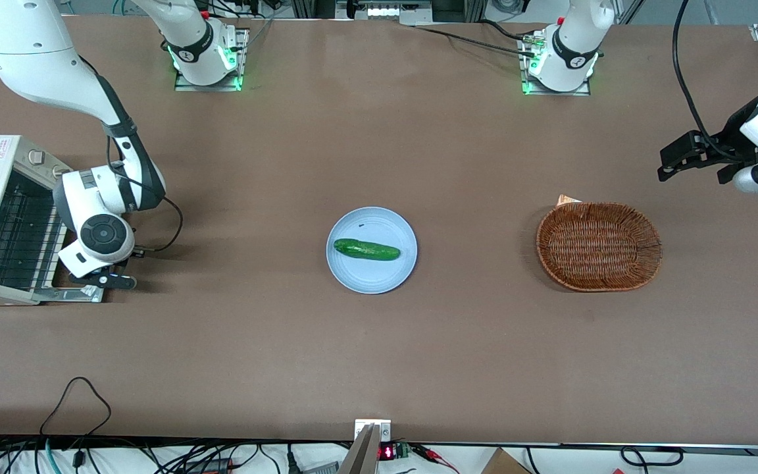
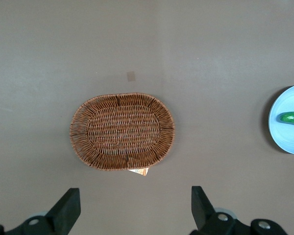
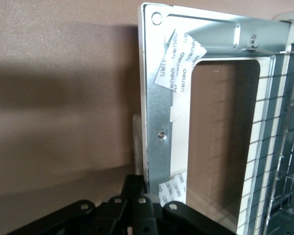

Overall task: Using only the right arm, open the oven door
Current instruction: 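Pull the handle down with the right gripper, swinging the door open, then open the right gripper and lift it away from the open door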

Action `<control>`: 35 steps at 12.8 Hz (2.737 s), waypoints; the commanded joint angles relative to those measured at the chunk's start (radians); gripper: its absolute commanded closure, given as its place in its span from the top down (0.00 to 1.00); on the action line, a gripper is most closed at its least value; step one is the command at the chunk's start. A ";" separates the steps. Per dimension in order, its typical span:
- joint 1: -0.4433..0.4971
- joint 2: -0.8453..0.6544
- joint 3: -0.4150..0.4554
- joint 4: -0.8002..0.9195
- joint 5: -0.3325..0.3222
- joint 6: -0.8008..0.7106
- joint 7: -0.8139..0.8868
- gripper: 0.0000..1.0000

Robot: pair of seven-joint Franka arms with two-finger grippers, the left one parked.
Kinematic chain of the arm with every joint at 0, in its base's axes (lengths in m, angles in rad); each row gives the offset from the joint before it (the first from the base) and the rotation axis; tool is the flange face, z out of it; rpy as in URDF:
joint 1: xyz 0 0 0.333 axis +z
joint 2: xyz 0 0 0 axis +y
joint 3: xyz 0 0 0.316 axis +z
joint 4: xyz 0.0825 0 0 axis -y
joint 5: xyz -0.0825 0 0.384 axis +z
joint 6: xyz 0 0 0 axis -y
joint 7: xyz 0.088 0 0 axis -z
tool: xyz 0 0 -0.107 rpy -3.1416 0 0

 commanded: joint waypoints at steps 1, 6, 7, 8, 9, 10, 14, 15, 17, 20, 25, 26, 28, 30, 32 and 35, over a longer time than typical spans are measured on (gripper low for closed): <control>-0.002 0.001 -0.002 0.025 0.031 -0.008 0.001 0.01; -0.001 -0.002 0.018 0.043 0.177 -0.014 -0.002 0.01; -0.001 -0.006 0.031 0.049 0.204 -0.019 -0.004 0.01; -0.001 -0.013 0.044 0.060 0.224 -0.030 -0.006 0.01; -0.002 -0.022 0.045 0.078 0.263 -0.075 -0.007 0.05; 0.001 -0.029 0.050 0.096 0.296 -0.121 -0.019 0.28; 0.001 -0.074 0.091 0.170 0.454 -0.296 -0.079 0.98; 0.001 -0.088 0.106 0.204 0.499 -0.350 -0.093 0.98; -0.005 -0.094 0.108 0.286 0.556 -0.489 -0.096 0.99; -0.007 -0.094 0.108 0.470 0.646 -0.753 -0.104 0.99; -0.010 -0.238 0.107 0.515 0.717 -0.890 -0.278 0.99; -0.010 -0.269 0.102 0.512 0.715 -0.887 -0.310 0.99; -0.039 -0.305 0.099 0.512 0.717 -0.889 -0.384 0.99; -0.057 -0.319 0.099 0.511 0.717 -0.893 -0.386 0.99; -0.059 -0.319 0.100 0.511 0.718 -0.910 -0.384 0.99; -0.061 -0.327 0.102 0.515 0.706 -0.915 -0.398 0.99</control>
